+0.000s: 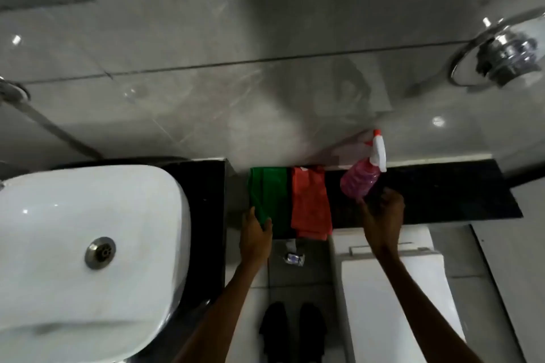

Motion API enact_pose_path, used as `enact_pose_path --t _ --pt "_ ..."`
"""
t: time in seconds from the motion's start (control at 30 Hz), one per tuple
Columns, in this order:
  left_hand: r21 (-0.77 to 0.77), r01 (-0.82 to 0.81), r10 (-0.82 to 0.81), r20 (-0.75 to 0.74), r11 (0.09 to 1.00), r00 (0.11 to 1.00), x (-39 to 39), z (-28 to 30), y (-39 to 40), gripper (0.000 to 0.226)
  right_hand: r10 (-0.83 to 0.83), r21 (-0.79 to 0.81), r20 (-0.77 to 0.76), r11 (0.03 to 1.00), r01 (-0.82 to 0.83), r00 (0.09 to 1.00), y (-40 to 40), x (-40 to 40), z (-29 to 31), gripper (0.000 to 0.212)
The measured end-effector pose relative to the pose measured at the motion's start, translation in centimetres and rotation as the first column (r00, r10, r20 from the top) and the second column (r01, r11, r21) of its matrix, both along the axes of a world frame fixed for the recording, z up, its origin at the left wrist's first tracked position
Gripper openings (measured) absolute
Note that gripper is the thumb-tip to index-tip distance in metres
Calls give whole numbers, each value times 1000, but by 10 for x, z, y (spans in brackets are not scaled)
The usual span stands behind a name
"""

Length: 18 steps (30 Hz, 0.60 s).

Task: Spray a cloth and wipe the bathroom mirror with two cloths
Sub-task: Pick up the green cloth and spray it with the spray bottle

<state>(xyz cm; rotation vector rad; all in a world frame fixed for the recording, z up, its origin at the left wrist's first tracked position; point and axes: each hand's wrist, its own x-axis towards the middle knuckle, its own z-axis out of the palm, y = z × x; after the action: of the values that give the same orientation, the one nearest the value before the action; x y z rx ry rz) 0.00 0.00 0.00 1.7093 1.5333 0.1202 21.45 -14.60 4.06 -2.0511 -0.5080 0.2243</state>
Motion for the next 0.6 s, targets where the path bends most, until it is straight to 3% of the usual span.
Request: enact_pose_path --t 0.17,0.3,0.4,0.47,0.6 --pt "33 -46 51 -183 998 982 32 -22 9 60 -118 35 -101 992 122 988 45 46 -9 53" --pt "60 -137 148 -282 989 948 56 -31 11 69 -143 136 -203 975 173 969 68 57 -11 42" --pt "48 -173 178 -366 984 913 69 -38 21 81 -74 225 -198 967 118 977 82 69 -15 24" --pt "67 -195 206 -372 979 905 70 -43 24 82 -26 246 -126 968 57 992 86 75 -17 18" --pt "61 -301 307 -241 952 921 66 -50 26 79 6 227 -33 974 1 999 87 77 -19 15"
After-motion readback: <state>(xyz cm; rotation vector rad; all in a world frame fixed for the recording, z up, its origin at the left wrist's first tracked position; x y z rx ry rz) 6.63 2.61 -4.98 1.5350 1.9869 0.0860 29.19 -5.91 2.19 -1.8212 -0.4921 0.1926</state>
